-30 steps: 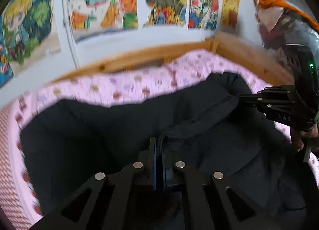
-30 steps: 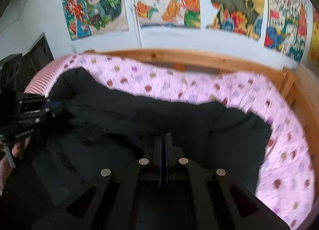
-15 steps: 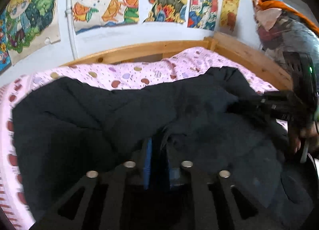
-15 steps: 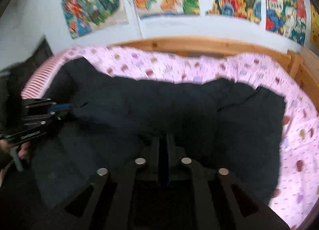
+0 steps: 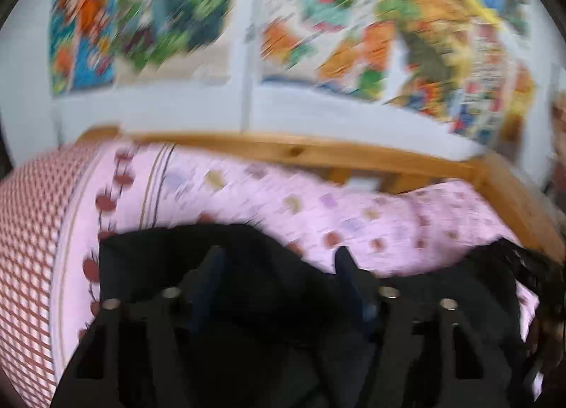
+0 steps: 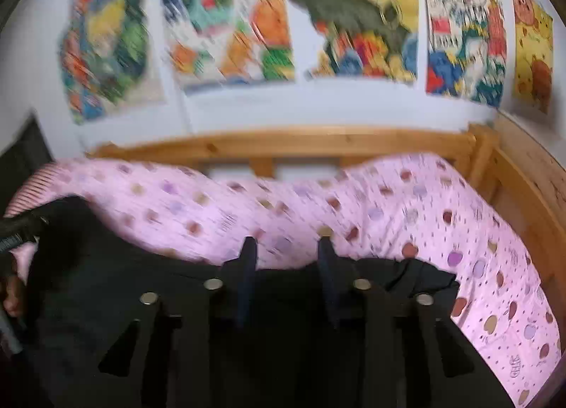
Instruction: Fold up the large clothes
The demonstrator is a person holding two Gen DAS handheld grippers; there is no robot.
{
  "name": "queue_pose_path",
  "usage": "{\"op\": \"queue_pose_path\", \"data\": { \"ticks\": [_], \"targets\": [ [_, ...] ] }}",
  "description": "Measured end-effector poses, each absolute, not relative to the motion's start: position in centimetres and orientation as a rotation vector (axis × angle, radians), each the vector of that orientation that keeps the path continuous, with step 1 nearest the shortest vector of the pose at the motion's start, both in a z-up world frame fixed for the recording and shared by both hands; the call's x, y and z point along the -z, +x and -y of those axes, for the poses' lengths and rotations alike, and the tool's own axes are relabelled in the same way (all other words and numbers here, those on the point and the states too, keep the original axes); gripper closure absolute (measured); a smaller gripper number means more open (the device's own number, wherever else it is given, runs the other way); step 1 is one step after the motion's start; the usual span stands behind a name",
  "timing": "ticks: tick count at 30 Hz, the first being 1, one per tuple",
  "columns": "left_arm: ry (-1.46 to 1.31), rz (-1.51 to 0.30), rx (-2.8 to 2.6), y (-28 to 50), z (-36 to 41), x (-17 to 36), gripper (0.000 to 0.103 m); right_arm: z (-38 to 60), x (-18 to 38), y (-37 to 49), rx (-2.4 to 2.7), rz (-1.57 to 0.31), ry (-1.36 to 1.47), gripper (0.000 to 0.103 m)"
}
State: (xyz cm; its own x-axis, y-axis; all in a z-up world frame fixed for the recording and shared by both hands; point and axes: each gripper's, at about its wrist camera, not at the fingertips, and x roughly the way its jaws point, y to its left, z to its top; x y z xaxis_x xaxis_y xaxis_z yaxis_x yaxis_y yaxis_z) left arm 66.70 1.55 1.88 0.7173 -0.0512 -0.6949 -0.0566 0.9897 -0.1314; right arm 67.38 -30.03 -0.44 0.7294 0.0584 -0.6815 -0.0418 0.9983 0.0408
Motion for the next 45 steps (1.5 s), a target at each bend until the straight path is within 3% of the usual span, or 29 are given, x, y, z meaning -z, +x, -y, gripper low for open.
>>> {"op": "queue_pose_path", "data": {
  "ticks": [1,10,18,24,32,40,45],
  "targets": [
    [-0.157,-0.789,-0.031,66.9,-2.0,-0.9,0.053,30.2,1.2,67.5,-0.019,-0.773,0.022,0.084],
    [-0.167,-0.789,-0.065,66.3,-2.6,3.8,0.053,32.2,6.9,65.6,-0.001,-0.77,0.175,0.085],
    [-0.156,-0.64,0.008,64.1,-1.3,-2.5,0.054,31.8,0.0,63.9,-0.172,-0.643,0.238,0.083],
    [-0.143,-0.722,0.353,63.2,3.9,-3.7,0.055,27.5,-0.9,63.6,-0.386,-0.739,0.147,0.083],
    [0.138,-0.933,0.404,61.8,7.9,2.2,0.055,28.2,4.8,63.4,-0.399,-0.988,0.077,0.083],
    [0.271,-0.929,0.328,61.4,9.9,4.9,0.055,26.0,7.5,62.8,-0.325,-0.961,-0.017,0.084],
    [0.226,-0.872,0.324,60.5,8.9,3.2,0.055,27.0,5.8,61.4,-0.33,-0.911,0.019,0.083]
  ]
}}
